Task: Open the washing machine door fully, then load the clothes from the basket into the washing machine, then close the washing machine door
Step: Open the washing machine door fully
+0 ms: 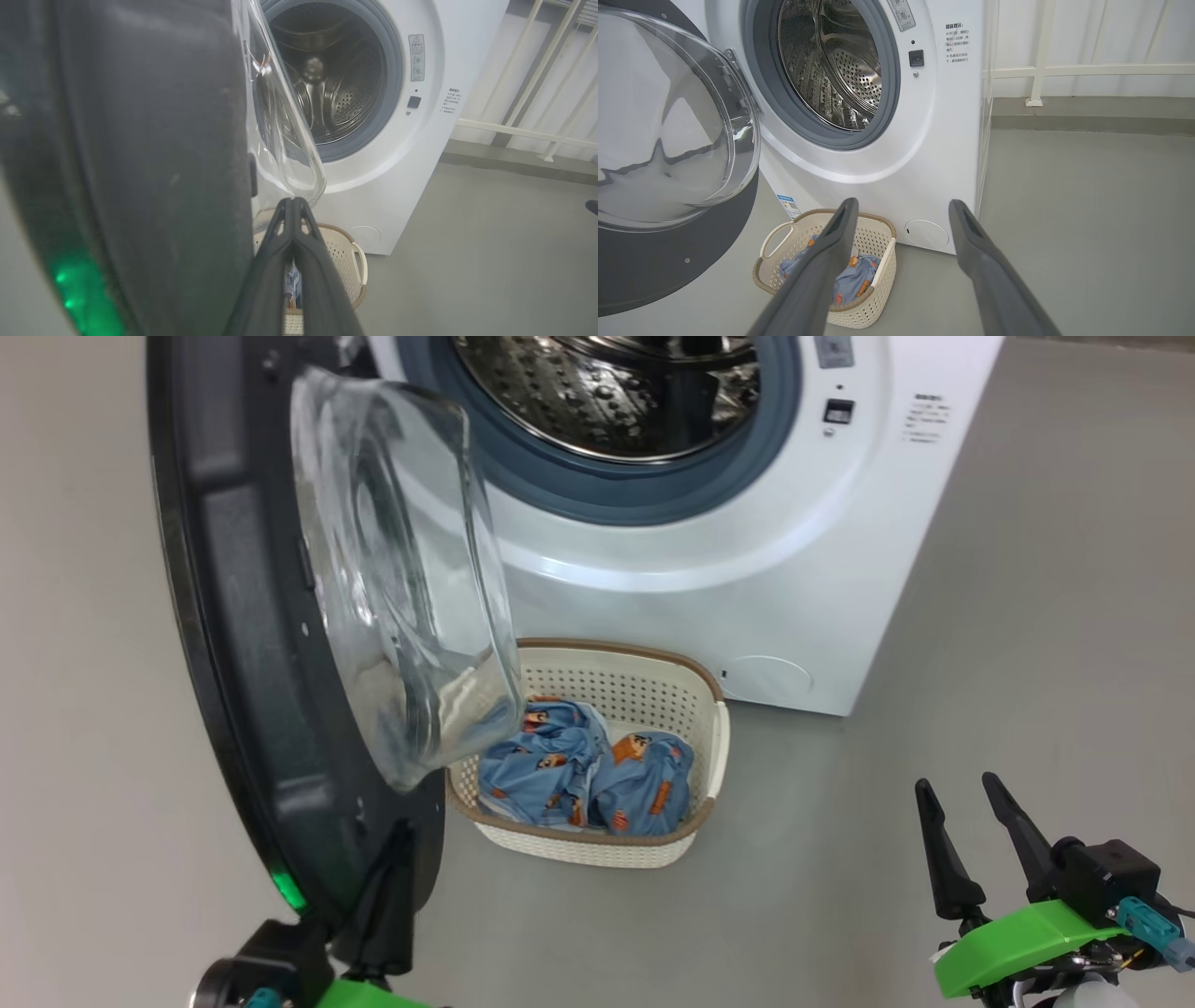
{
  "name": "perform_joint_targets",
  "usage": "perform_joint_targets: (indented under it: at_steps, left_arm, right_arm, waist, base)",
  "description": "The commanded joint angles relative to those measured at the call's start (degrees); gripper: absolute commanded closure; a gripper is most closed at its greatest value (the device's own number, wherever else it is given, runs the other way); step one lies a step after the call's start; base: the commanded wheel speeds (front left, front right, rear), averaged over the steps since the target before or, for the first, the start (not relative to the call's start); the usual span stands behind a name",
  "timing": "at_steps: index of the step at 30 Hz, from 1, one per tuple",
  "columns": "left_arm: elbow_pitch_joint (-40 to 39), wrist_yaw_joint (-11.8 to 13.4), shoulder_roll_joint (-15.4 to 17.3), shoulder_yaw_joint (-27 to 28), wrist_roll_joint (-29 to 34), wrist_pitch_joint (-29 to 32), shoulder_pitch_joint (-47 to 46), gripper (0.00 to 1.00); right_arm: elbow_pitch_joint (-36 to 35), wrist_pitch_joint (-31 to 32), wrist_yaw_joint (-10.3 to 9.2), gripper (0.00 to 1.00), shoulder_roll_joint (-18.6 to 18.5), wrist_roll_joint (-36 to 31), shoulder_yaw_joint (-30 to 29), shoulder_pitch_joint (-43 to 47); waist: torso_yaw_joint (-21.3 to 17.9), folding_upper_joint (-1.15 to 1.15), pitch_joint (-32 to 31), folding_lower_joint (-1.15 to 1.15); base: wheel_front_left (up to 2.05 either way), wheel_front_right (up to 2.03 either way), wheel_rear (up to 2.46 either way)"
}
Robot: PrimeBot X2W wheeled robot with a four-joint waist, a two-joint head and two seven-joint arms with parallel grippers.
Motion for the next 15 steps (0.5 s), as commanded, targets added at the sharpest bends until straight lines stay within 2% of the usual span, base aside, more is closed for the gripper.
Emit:
perform_joint_targets:
  at_steps: [1, 5, 15]
  left_arm:
    - [-1.5, 1.1, 1.6, 3.2, -0.4, -0.3, -0.2, 1.00]
    - [-1.5, 2.2, 1.9, 4.5, -1.1, -0.1, 0.7, 1.00]
    - [2.3, 2.5, 4.3, 9.0, -3.6, -0.1, -1.5, 1.00]
  right_arm:
    - [-1.3, -0.7, 0.09, 0.00, -0.5, 0.2, 1.7, -0.2]
    - [-1.1, -0.7, 0.09, 0.00, -0.4, 0.2, 1.8, 0.2]
    - [-1.1, -0.7, 0.09, 0.00, -0.9, 0.2, 2.6, -0.2]
  waist:
    - [1.3, 0.00, -0.8, 0.00]
    - [2.8, 0.00, -1.6, 0.00]
    - [3.6, 0.00, -1.2, 0.00]
  base:
    - [0.00, 0.00, 0.00]
    - [0.00, 0.00, 0.00]
    - [0.00, 0.00, 0.00]
